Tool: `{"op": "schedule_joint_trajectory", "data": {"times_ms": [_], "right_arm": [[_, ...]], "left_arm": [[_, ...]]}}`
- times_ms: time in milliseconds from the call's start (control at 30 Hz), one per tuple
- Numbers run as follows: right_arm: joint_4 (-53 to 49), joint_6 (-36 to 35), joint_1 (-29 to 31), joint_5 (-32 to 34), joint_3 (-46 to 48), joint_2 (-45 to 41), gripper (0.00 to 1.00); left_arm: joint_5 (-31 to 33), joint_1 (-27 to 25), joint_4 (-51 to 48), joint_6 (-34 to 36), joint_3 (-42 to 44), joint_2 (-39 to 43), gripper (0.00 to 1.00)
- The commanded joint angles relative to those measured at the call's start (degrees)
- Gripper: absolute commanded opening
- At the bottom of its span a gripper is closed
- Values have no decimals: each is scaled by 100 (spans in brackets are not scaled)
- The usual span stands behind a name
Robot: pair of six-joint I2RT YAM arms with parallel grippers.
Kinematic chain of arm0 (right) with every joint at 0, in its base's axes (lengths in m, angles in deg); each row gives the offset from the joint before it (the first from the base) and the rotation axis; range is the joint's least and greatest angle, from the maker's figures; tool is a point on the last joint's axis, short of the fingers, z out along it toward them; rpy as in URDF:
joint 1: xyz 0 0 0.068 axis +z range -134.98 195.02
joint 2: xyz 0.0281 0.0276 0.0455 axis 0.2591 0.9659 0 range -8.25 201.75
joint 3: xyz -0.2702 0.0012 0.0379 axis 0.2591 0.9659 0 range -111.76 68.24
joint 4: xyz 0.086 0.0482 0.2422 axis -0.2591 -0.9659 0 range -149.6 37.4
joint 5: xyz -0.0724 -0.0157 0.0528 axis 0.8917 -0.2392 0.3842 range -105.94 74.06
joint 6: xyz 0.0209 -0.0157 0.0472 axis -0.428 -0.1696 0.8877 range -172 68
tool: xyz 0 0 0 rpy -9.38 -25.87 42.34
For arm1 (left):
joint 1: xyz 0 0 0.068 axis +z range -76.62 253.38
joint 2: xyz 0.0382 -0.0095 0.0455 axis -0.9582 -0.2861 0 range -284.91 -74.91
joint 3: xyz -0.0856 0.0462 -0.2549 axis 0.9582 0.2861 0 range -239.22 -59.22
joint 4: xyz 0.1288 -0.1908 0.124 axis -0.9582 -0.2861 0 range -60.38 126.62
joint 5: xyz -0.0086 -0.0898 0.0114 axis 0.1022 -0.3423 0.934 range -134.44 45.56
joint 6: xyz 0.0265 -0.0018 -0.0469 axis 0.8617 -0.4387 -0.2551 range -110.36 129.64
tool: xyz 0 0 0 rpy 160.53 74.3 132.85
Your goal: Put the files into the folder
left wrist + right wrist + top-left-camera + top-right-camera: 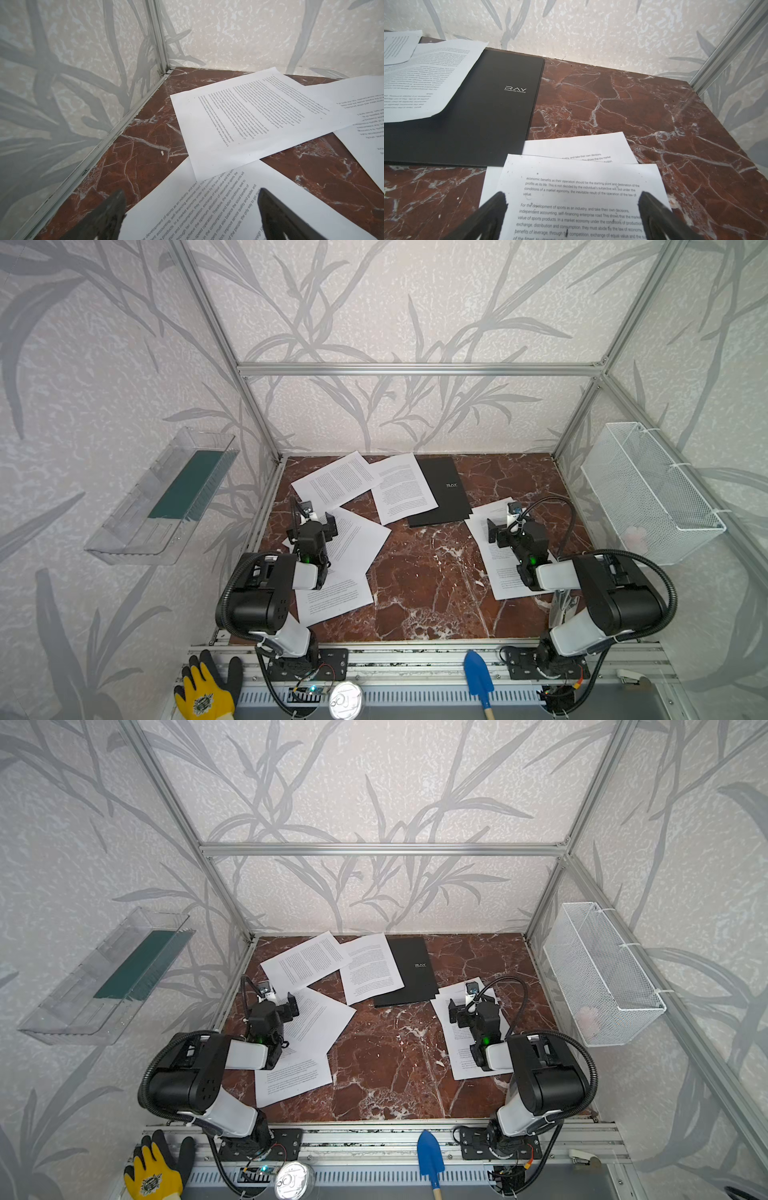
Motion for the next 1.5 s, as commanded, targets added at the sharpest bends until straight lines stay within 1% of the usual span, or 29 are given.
{"op": "schedule_joint_trajectory", "data": {"times_ms": [0, 467, 1467], "right_arm": [[329, -153, 84, -86, 54, 27, 99], [485, -193, 154, 71, 122, 48, 99], [664, -233, 207, 133, 210, 50, 99]], "left_arm": [[63, -24, 9, -11, 13, 47, 99], [191, -112, 157, 59, 59, 23, 99], [250, -165, 244, 116, 91, 8, 99]]}}
